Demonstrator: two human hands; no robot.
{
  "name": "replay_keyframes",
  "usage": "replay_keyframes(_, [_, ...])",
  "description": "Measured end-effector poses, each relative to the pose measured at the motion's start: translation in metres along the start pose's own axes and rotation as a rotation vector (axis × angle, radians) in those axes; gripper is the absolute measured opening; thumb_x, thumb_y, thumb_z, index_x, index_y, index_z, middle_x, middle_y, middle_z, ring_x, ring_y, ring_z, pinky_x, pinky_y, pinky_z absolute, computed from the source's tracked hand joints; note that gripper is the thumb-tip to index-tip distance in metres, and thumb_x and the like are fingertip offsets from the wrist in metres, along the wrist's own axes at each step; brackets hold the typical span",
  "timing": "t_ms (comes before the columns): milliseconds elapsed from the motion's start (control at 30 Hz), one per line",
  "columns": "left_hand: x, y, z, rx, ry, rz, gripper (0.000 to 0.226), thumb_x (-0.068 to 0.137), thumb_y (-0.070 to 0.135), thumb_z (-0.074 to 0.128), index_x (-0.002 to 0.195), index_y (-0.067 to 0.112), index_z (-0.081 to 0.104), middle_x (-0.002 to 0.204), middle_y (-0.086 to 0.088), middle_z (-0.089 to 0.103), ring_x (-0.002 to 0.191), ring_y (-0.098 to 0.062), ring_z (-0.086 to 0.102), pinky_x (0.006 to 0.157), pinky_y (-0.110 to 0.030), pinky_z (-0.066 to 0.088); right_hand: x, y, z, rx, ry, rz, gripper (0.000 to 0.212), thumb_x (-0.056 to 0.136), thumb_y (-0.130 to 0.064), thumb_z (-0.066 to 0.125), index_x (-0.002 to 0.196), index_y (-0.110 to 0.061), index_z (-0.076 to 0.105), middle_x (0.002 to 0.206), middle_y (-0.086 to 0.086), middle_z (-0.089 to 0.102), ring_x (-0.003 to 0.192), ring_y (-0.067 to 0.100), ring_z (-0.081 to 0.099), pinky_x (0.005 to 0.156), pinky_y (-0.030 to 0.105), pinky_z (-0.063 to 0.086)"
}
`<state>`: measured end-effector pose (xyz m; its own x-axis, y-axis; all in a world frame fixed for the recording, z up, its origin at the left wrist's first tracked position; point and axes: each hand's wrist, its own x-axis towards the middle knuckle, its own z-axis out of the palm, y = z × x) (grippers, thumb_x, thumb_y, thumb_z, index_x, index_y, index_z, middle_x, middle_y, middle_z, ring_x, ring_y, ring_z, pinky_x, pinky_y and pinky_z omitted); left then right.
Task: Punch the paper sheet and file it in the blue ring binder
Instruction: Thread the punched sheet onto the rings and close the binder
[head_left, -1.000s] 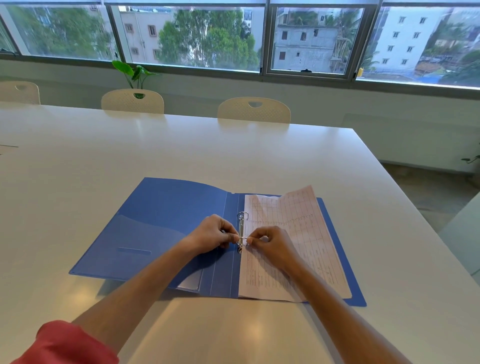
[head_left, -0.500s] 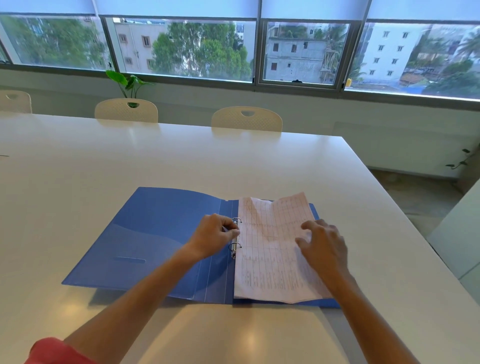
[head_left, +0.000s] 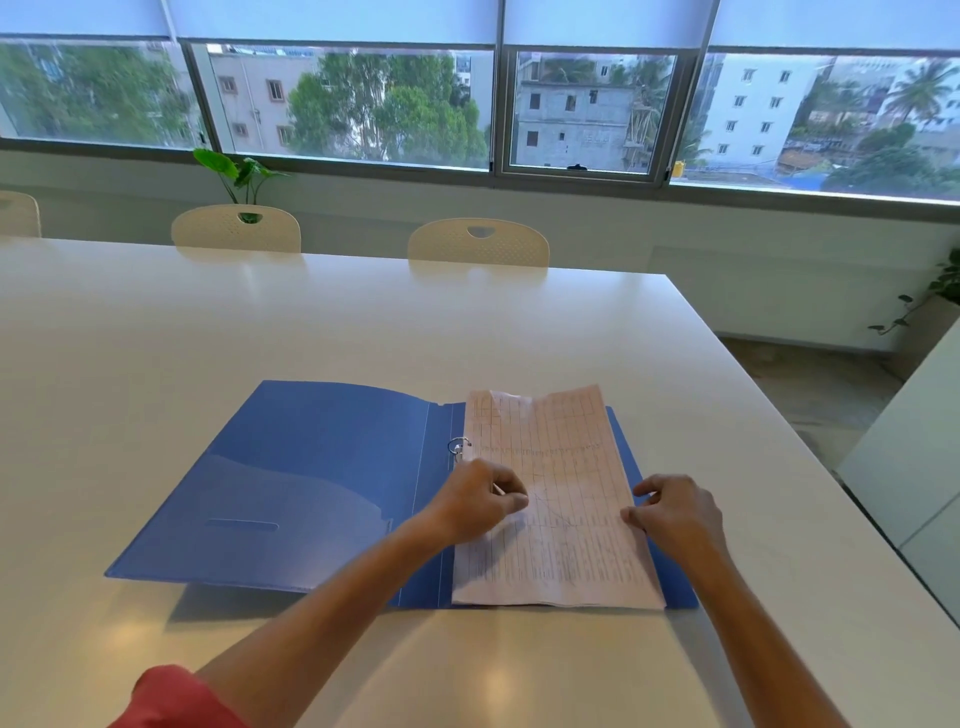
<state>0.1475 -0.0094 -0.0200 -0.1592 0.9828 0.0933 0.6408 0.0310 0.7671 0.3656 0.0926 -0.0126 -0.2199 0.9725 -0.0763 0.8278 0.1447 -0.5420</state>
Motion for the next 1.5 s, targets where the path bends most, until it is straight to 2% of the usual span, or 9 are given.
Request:
replay_keyframes(167, [0.001,-0.003,0.008,0.002,-0.028,-0.060,0.015,0.088,0.015,0.065,0.096,0.005,0.072,0.091,-0.004,0.071,0.083,-0.011,0.065,0.074,-0.015,0.052,0.000,0.003,0.005,-0.029,0.001,-0.048,0.004,0.085,-0.022,0.067,0.085,-0.019,0.069,0.087,-0.002,0.071,0.072,0.012,0.064,0.056,0.021,0.046])
replay_keyframes(467, [0.011,0.004,0.006,-0.097,-0.112,-0.238,0.041,0.090,0.047,0.056,0.101,0.010,0.068,0.091,-0.004,0.066,0.079,-0.016,0.060,0.082,-0.036,0.055,-0.017,-0.021,0.002,-0.348,0.369,-0.259,0.016,0.087,-0.027,0.062,0.072,-0.020,0.063,0.067,-0.004,0.063,0.051,0.013,0.056,0.049,0.024,0.048])
replay_keyframes(567, [0.011,0.009,0.002,-0.198,-0.134,-0.280,0.056,0.085,0.059,0.051,0.108,0.010,0.065,0.104,-0.008,0.066,0.081,-0.020,0.061,0.089,-0.043,0.056,-0.032,-0.041,-0.001,-0.356,0.455,-0.370,0.013,0.080,-0.025,0.069,0.072,-0.015,0.067,0.076,-0.001,0.062,0.061,0.014,0.055,0.051,0.024,0.048])
replay_keyframes(733, [0.010,0.020,-0.006,-0.342,-0.139,-0.319,0.065,0.089,0.064,0.038,0.115,0.010,0.062,0.114,-0.004,0.064,0.086,-0.020,0.064,0.080,-0.033,0.055,-0.046,-0.068,0.000,-0.175,0.316,-0.477,0.016,0.086,-0.033,0.064,0.087,-0.017,0.066,0.104,-0.005,0.064,0.085,0.006,0.050,0.070,0.016,0.038])
replay_keyframes(833, [0.011,0.027,-0.012,-0.415,-0.148,-0.336,0.065,0.088,0.067,0.037,0.113,0.012,0.063,0.116,-0.005,0.065,0.091,-0.023,0.068,0.078,-0.031,0.056,-0.047,-0.078,0.005,-0.064,0.193,-0.527,0.016,0.088,-0.034,0.061,0.089,-0.019,0.067,0.109,-0.006,0.066,0.085,0.005,0.052,0.068,0.012,0.035])
replay_keyframes(1000, [0.013,0.035,-0.021,-0.479,-0.048,-0.326,0.019,0.092,0.030,0.061,0.097,0.011,0.064,0.089,-0.004,0.069,0.076,-0.017,0.071,0.075,-0.031,0.060,-0.052,-0.083,0.018,0.046,0.044,-0.564,0.025,0.088,-0.048,0.060,0.092,-0.025,0.067,0.104,-0.010,0.069,0.074,-0.002,0.055,0.065,0.007,0.034])
replay_keyframes(1133, [0.013,0.027,-0.027,-0.494,0.074,-0.393,0.016,0.091,0.012,0.061,0.099,0.000,0.067,0.087,-0.007,0.069,0.071,-0.016,0.069,0.058,-0.024,0.057,-0.049,-0.076,0.019,0.062,0.049,-0.488,0.051,0.077,-0.072,0.044,0.086,-0.028,0.067,0.103,-0.011,0.068,0.089,0.007,0.060,0.072,0.020,0.043])
replay_keyframes(1300, [0.008,0.013,-0.052,-0.559,0.124,-0.447,0.012,0.089,0.012,0.064,0.094,0.002,0.070,0.090,-0.011,0.073,0.076,-0.021,0.071,0.065,-0.030,0.059,-0.032,-0.046,0.016,-0.198,0.261,-0.382,0.040,0.083,-0.050,0.064,0.112,-0.022,0.065,0.121,-0.004,0.064,0.108,0.019,0.058,0.087,0.033,0.047])
replay_keyframes(1500, [-0.007,-0.007,-0.104,-0.568,0.181,-0.451,0.013,0.089,0.014,0.065,0.089,0.003,0.070,0.076,-0.007,0.073,0.063,-0.013,0.070,0.055,-0.024,0.055,-0.020,-0.020,0.008,-0.165,0.124,-0.153,0.059,0.081,-0.043,0.068,0.131,-0.019,0.048,0.117,0.004,0.056,0.100,0.022,0.061,0.078,0.031,0.048])
